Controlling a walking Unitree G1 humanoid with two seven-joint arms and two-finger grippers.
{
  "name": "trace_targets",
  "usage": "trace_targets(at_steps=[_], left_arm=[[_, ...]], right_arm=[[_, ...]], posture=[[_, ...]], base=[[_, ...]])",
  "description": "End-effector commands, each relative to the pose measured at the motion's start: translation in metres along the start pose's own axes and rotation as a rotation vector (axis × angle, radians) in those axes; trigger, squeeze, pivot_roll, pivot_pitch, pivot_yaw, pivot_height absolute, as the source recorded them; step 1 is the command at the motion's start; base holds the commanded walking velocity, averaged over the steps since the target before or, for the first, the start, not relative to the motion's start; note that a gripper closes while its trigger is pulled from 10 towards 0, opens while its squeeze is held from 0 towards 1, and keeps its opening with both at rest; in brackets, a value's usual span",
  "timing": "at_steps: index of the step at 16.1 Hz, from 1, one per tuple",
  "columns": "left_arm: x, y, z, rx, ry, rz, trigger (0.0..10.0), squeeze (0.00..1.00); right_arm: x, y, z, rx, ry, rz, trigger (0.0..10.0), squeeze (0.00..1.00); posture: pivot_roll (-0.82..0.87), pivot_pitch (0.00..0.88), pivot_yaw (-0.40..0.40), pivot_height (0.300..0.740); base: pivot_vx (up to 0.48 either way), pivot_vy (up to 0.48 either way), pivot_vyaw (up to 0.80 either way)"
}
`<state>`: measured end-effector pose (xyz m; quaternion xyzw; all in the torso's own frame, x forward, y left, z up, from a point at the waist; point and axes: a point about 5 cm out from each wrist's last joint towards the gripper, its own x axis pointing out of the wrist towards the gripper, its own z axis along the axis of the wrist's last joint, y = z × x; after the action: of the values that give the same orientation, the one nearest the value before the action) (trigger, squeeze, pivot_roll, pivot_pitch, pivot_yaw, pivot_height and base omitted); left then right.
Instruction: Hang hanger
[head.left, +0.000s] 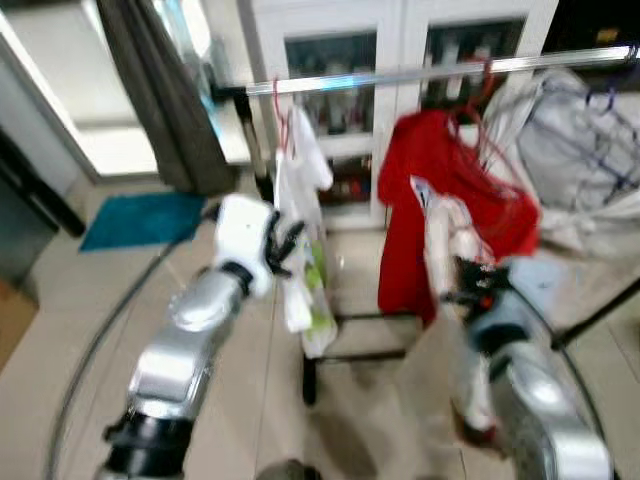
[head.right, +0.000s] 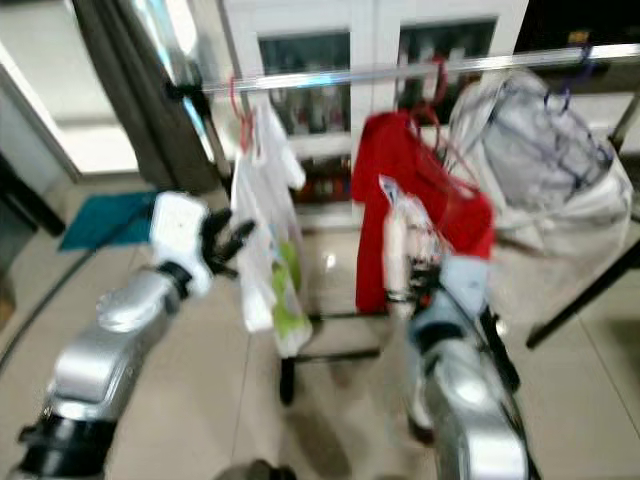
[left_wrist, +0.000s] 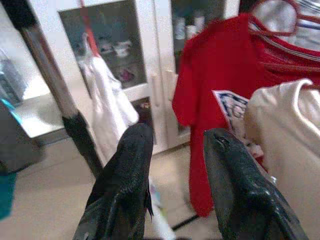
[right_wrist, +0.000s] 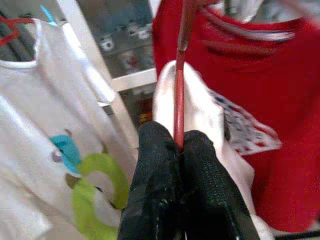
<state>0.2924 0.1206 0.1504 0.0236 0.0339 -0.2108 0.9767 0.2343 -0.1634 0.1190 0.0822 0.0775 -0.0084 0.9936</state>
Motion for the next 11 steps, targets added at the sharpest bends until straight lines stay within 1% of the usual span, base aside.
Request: trace_targets(at_steps=[1, 3, 4, 5, 7, 8, 9, 11], left_arm=[[0.001, -0.006, 0.003, 0.009, -0.014, -0.026, 10.0, 0.0], [-0.001, -0.007, 0.0, 0.009, -0.01, -0.029, 10.0, 0.0], [-0.002, -0.008, -0.001, 0.008, -0.009, -0.03, 10.0, 0.0], [-0.005, -0.01, -0.005, 0.0, -0.005, -0.021, 10.0, 0.0], [-0.006, -0.009, -0.007, -0.008, -0.006, -0.004, 10.0, 0.0], [-0.007, -0.009, -0.007, -0.008, -0.009, 0.003, 10.0, 0.0], [-0.008, -0.01, -0.007, -0.008, -0.01, 0.005, 10.0, 0.0], [-0.01, -0.009, -0.006, 0.008, -0.014, 0.006, 10.0, 0.0]], right_arm=[[-0.002, -0.004, 0.008, -0.015, -0.044, -0.012, 10.0, 0.0], [-0.003, -0.001, 0.009, -0.024, -0.047, -0.001, 10.0, 0.0], [-0.003, 0.0, 0.008, -0.04, -0.039, 0.005, 10.0, 0.0], [-0.003, 0.003, 0.008, -0.086, -0.025, 0.036, 10.0, 0.0], [-0.001, 0.006, 0.012, -0.106, -0.032, 0.064, 10.0, 0.0], [0.003, 0.008, 0.017, -0.129, -0.048, 0.085, 10.0, 0.0], [0.005, 0.009, 0.019, -0.14, -0.054, 0.091, 10.0, 0.0], [0.014, 0.013, 0.031, -0.174, -0.091, 0.103, 10.0, 0.0]], posture=[[-0.01, 0.038, 0.133, 0.74], [-0.01, 0.032, 0.137, 0.74], [-0.02, 0.027, 0.137, 0.74], [-0.01, 0.022, 0.118, 0.74], [-0.01, 0.021, 0.109, 0.74], [0.0, 0.017, 0.096, 0.74], [0.0, 0.016, 0.094, 0.74], [0.0, 0.014, 0.091, 0.74]], base=[[0.375, 0.0, 0.0], [0.379, 0.0, 0.0], [0.379, 0.0, 0.0], [0.375, 0.0, 0.0], [0.377, 0.0, 0.0], [0.375, 0.0, 0.0], [0.375, 0.0, 0.0], [0.377, 0.0, 0.0]])
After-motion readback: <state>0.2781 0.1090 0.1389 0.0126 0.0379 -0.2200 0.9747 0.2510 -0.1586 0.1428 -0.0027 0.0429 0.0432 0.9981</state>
